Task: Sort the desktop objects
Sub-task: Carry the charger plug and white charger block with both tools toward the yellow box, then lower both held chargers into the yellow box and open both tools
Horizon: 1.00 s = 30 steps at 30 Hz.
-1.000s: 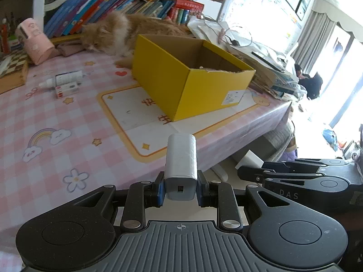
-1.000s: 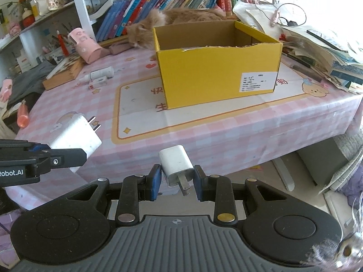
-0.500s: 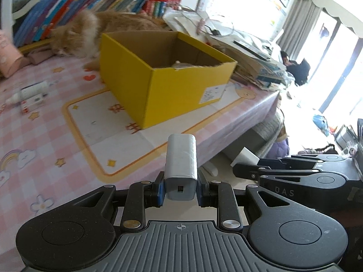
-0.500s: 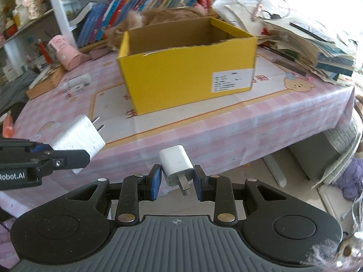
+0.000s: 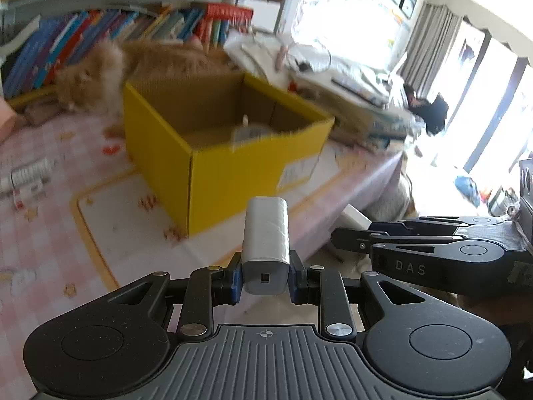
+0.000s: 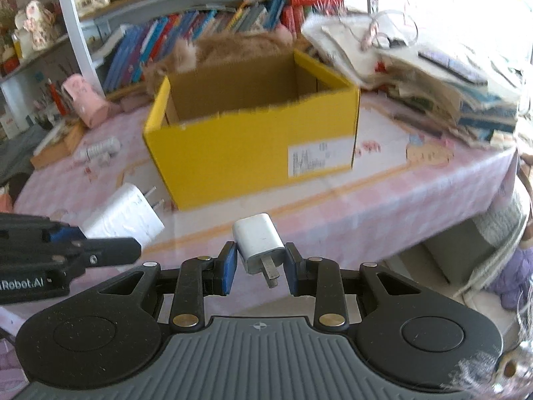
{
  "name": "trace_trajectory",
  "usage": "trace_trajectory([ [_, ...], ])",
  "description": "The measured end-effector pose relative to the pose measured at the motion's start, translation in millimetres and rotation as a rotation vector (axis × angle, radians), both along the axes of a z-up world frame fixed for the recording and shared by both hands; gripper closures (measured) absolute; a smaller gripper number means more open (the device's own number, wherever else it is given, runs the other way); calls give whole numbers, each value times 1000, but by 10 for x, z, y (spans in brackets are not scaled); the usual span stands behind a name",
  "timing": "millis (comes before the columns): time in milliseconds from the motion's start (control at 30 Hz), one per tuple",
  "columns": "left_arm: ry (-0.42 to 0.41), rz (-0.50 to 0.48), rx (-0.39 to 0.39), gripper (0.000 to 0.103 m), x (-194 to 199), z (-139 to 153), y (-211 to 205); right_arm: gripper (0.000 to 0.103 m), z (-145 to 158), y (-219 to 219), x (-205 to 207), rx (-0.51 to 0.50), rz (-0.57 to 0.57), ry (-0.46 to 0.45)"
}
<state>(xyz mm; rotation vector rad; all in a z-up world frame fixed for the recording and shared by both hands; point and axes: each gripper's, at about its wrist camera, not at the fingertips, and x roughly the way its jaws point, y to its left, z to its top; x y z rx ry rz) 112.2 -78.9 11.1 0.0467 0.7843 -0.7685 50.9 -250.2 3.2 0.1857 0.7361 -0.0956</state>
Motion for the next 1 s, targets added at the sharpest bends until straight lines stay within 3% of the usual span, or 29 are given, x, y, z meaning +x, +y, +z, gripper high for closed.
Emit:
trace_trajectory([
  [233,-108,54,-85,78,179,340,-104,75,375,-171,271,-17,47,-119],
  [400,-171,92,-105,78,390,439,-196,75,598,-275,518,-42,103,-194],
  [633,-187,192,-47,78,746,337,-256,75,596,-306,977,-89,216,-216],
  [1000,-206,245,89,78,1072,135,-419,75,240,-153,1570,-129,392,-134],
])
